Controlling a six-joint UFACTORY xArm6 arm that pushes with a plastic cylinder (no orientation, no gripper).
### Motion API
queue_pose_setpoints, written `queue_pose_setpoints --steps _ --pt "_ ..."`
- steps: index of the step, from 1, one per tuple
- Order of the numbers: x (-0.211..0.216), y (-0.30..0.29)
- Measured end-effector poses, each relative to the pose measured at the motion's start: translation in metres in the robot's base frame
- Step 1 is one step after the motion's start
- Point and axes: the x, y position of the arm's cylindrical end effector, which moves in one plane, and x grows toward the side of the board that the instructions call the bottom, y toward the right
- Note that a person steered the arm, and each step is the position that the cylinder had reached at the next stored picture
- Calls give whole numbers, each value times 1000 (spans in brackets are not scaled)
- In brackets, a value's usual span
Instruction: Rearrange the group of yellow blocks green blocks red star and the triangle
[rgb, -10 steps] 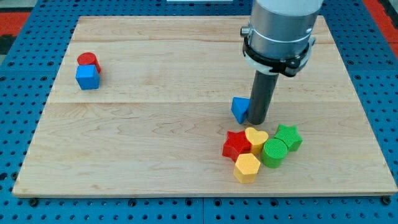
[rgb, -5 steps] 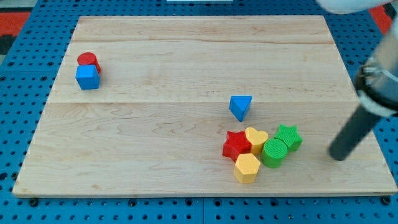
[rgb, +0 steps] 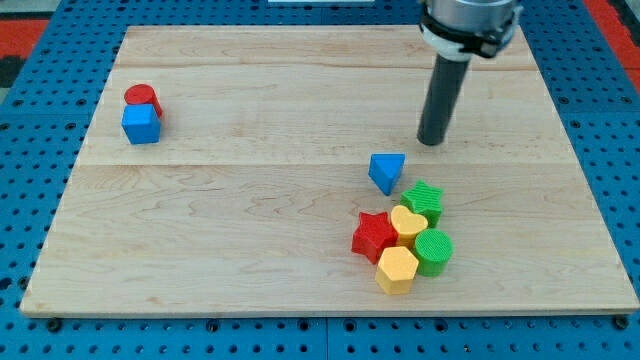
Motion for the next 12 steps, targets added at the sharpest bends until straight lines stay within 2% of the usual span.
queue_pose_setpoints --steps 1,2,5,7,8,9,10,11,12 --pt "22 -40" --pt "55 -19" --pt "78 12" --pt "113 -3" --pt "97 29" --pt "68 29" --pt "56 -34" --pt "70 -67" --pt "78 -27"
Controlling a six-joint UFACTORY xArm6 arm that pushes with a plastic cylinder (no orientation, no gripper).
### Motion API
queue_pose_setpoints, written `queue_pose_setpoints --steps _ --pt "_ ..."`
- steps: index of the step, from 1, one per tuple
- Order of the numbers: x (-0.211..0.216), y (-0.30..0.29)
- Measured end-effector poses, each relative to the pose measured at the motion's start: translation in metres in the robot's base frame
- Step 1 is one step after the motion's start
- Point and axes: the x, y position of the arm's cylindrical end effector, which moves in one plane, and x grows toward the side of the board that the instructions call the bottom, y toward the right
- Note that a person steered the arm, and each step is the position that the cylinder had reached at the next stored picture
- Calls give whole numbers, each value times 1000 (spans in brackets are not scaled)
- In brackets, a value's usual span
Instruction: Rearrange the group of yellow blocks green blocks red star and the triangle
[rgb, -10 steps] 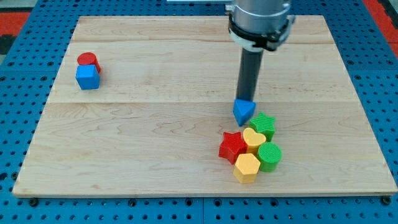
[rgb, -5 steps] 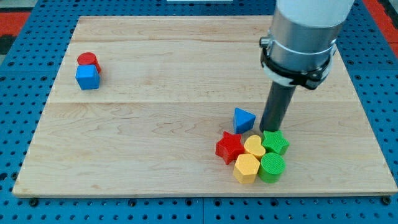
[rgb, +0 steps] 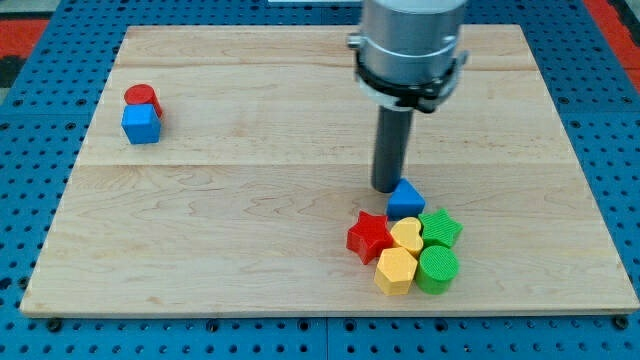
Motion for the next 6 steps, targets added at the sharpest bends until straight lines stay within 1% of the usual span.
queue_pose_setpoints --steps 1,2,3,4,5,6 --pt "14 0" --pt "39 -4" --pt "19 -42" --pt "-36 -50" --pt "-65 -50" --pt "-81 10"
